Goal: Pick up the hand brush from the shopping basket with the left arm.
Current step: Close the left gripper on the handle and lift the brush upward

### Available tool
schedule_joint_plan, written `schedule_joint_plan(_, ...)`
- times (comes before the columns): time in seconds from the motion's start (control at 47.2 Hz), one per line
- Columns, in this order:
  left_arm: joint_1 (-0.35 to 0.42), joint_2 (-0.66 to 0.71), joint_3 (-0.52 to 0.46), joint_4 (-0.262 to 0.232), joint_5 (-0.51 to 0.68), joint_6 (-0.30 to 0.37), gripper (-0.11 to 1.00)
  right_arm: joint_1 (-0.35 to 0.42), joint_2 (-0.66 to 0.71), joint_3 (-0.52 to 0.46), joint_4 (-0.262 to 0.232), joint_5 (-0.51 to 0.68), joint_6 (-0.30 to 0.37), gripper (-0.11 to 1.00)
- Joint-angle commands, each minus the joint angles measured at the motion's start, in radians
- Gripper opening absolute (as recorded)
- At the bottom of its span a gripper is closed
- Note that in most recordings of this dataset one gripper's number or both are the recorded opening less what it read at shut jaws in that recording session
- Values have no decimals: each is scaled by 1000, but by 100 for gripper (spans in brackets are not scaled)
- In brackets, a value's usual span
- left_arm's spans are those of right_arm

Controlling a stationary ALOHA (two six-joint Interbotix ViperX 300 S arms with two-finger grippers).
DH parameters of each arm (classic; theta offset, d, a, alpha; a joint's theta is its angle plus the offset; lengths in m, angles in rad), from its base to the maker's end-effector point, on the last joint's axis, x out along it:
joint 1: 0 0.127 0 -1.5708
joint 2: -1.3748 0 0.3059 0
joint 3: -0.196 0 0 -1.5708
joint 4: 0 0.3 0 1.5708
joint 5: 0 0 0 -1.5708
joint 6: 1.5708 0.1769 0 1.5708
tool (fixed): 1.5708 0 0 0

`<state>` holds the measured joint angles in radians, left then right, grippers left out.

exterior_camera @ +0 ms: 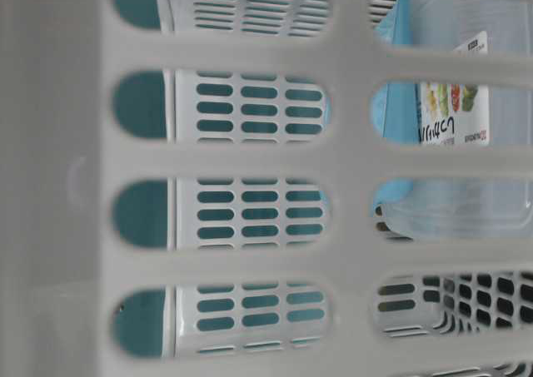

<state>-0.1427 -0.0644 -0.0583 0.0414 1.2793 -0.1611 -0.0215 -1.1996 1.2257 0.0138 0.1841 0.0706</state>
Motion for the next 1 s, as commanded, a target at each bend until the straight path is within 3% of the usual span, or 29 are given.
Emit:
schedule_joint_plan(0.0, -3, -20, -25, 3, -5, -2, 22, -2, 6, -8, 3, -17, 6, 77)
schedule_joint_plan(0.975, -5, 17, -26, 3, -31, 0, 22, -2, 5, -8, 3, -18, 15, 77)
